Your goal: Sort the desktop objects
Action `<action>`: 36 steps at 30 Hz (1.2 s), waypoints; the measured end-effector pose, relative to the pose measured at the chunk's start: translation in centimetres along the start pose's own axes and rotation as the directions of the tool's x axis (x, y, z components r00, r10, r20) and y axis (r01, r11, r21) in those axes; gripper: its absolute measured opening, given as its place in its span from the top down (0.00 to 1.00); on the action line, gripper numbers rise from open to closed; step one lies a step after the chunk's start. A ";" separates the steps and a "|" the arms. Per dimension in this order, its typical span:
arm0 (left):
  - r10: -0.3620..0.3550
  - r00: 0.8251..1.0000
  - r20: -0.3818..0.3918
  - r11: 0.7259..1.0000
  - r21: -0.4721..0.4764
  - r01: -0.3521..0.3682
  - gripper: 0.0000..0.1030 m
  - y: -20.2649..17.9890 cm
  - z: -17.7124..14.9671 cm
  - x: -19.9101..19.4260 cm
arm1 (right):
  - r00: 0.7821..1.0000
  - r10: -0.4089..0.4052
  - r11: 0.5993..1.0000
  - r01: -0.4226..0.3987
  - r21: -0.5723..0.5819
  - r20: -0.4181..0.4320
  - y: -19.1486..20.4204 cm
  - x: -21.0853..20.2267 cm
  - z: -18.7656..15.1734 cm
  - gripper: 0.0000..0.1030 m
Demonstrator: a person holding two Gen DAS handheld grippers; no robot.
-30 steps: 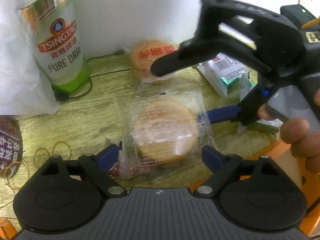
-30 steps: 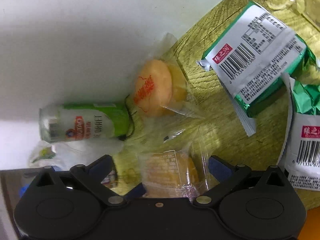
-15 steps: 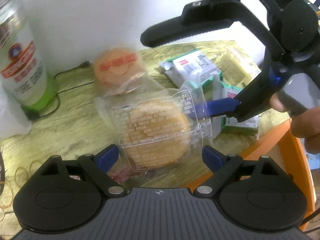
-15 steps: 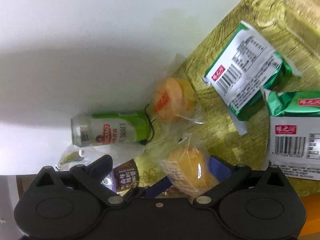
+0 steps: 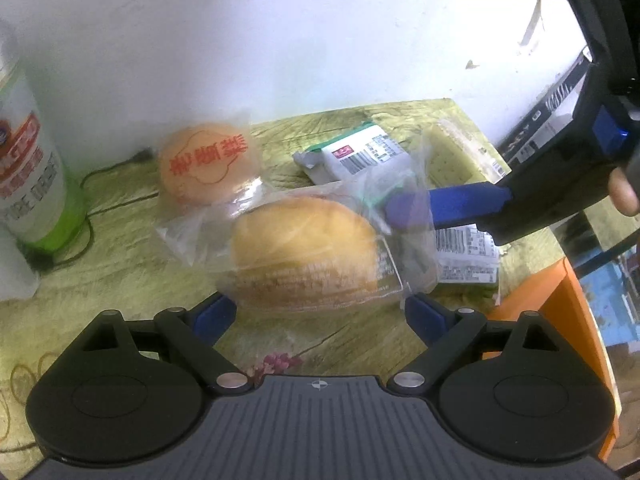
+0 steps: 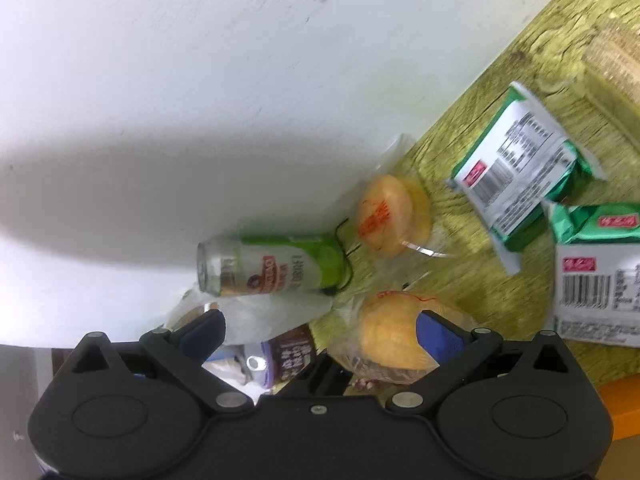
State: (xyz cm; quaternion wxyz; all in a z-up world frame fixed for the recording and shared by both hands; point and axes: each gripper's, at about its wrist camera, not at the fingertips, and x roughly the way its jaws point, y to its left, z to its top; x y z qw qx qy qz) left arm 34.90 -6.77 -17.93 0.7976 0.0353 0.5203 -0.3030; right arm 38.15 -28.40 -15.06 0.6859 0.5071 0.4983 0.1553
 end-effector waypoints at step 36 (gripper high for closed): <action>0.038 0.998 0.046 0.980 -0.197 -0.028 0.04 4.6 -4.8 -7.0 | 0.996 -0.078 0.997 0.079 0.022 -0.047 0.2 1.3 -2.4 0.00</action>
